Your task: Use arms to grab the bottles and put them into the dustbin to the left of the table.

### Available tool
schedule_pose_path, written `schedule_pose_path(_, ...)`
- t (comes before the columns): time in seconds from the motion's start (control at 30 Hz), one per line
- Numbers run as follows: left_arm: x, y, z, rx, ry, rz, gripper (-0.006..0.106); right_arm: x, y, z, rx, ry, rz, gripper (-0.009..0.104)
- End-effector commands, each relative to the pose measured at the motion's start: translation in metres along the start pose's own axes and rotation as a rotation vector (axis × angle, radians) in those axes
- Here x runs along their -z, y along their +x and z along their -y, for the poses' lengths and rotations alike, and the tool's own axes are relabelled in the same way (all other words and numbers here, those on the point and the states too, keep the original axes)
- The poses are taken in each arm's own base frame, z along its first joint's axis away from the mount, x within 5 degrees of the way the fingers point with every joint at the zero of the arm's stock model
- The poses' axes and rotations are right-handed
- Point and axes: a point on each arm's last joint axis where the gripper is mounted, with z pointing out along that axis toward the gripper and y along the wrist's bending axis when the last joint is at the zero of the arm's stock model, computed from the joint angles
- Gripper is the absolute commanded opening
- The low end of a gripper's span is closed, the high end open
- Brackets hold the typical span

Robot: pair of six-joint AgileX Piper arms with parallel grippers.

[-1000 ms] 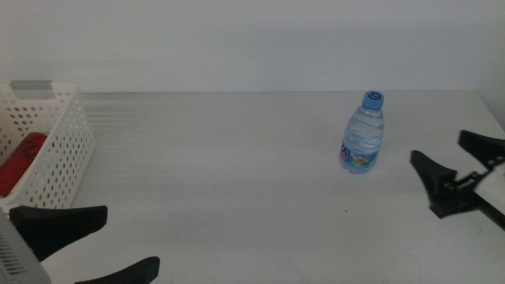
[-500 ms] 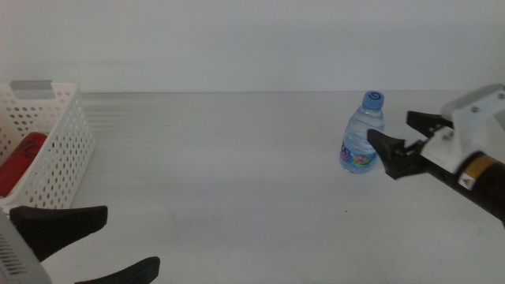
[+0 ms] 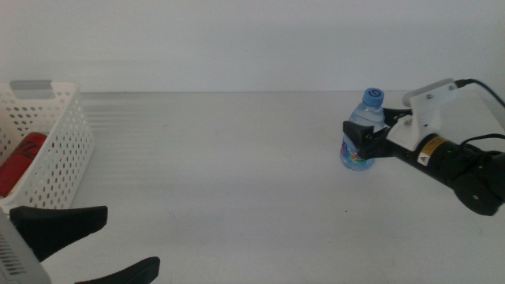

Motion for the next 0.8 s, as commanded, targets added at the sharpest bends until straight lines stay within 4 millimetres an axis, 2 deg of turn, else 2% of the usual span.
schedule_pose_path(0.0, 0.003, -0.016, 0.0, 0.015, 0.001, 0.098, 0.09, -0.004, -0.025, -0.003, 0.028, -0.025, 0.106, 0.081)
schedule_pose_path(0.13, 0.003, -0.016, 0.0, 0.015, 0.001, 0.098, 0.09, -0.01, -0.019, -0.005, 0.028, -0.029, 0.075, 0.08)
schedule_pose_path(0.2, 0.003, -0.016, 0.0, 0.015, 0.001, 0.098, 0.09, -0.01, -0.019, -0.004, 0.024, -0.023, 0.075, 0.076)
schedule_pose_path(0.27, 0.003, -0.016, 0.0, 0.015, 0.001, 0.098, 0.09, -0.01, -0.019, -0.004, 0.032, -0.028, 0.073, 0.059)
schedule_pose_path(0.33, 0.003, -0.016, 0.0, 0.015, 0.001, 0.098, 0.09, -0.011, -0.019, -0.008, 0.037, -0.05, 0.07, 0.034)
schedule_pose_path(0.4, 0.003, -0.016, 0.0, 0.015, 0.001, 0.098, 0.09, -0.011, -0.023, -0.018, 0.02, -0.095, 0.071, 0.003)
schedule_pose_path(0.43, 0.003, -0.016, 0.0, 0.015, 0.001, 0.098, 0.09, -0.011, -0.027, -0.024, 0.01, -0.117, 0.078, 0.0)
schedule_pose_path(0.63, 0.003, -0.016, 0.0, 0.015, 0.001, 0.098, 0.09, -0.024, -0.077, -0.074, 0.053, -0.289, 0.175, 0.0)
schedule_pose_path(0.77, 0.003, -0.016, 0.0, 0.015, 0.001, 0.098, 0.09, -0.043, -0.105, -0.128, 0.062, -0.424, 0.162, 0.0)
